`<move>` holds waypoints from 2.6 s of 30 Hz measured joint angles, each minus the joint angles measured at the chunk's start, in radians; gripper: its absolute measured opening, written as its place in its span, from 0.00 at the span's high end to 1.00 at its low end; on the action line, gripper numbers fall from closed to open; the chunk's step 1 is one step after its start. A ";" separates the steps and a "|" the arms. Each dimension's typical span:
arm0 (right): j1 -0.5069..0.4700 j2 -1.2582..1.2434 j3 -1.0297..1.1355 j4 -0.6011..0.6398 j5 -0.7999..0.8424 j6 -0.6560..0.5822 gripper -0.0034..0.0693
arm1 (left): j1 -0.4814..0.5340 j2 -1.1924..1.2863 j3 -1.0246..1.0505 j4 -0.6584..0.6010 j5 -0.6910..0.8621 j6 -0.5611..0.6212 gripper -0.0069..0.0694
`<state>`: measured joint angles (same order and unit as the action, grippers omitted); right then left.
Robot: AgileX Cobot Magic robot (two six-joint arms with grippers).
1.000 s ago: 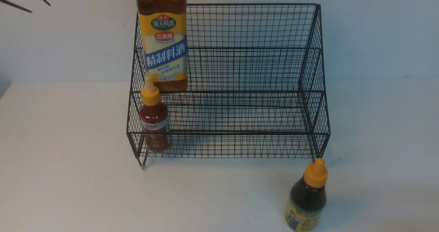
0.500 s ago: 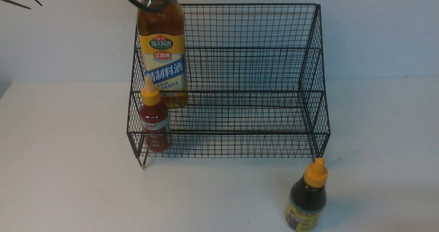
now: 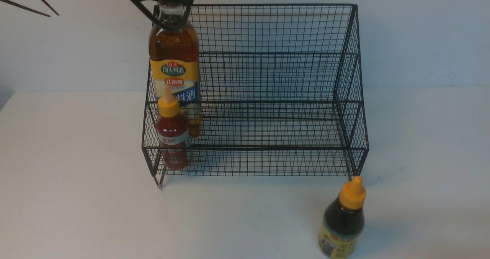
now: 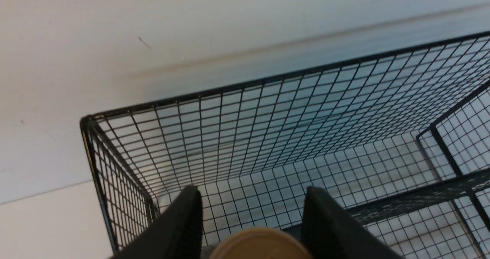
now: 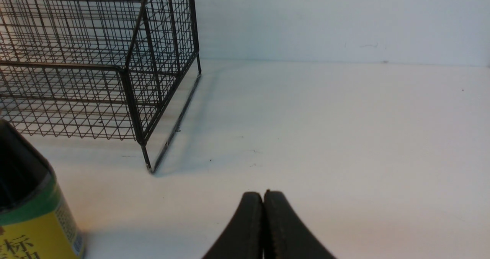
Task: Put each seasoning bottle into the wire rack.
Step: Use the left arm to put the condiment bottle back on the shelf, then use the right arm to grab the condiment bottle closest to it
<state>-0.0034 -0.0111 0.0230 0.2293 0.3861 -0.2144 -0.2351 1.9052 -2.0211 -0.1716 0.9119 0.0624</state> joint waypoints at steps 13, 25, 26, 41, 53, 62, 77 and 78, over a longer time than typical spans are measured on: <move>0.000 0.000 0.000 0.000 0.000 0.000 0.96 | 0.000 0.004 -0.007 0.045 0.067 -0.003 0.51; 0.000 0.000 0.000 0.000 0.000 0.000 0.96 | 0.000 -0.006 -0.014 0.058 0.145 -0.003 0.51; 0.000 0.000 0.000 0.000 0.000 0.000 0.96 | 0.000 -0.008 -0.014 0.060 0.154 -0.003 0.51; 0.000 0.000 0.000 0.000 0.000 0.000 0.96 | 0.000 -0.010 -0.020 0.079 0.188 -0.010 0.43; 0.000 0.000 0.000 0.000 0.000 0.000 0.96 | 0.000 -0.116 -0.021 0.105 0.246 -0.010 0.21; 0.000 0.000 0.000 0.000 0.000 0.000 0.96 | 0.000 -0.296 -0.023 0.143 0.311 -0.010 0.23; 0.000 0.000 0.000 0.000 0.000 0.000 0.96 | 0.000 -0.644 0.201 0.235 0.363 -0.016 0.91; 0.000 0.000 0.000 0.000 0.000 0.000 0.96 | 0.000 -0.664 0.232 0.235 0.363 -0.017 0.92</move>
<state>-0.0034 -0.0111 0.0230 0.2293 0.3861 -0.2144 -0.2351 1.2412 -1.7889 0.0637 1.2744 0.0456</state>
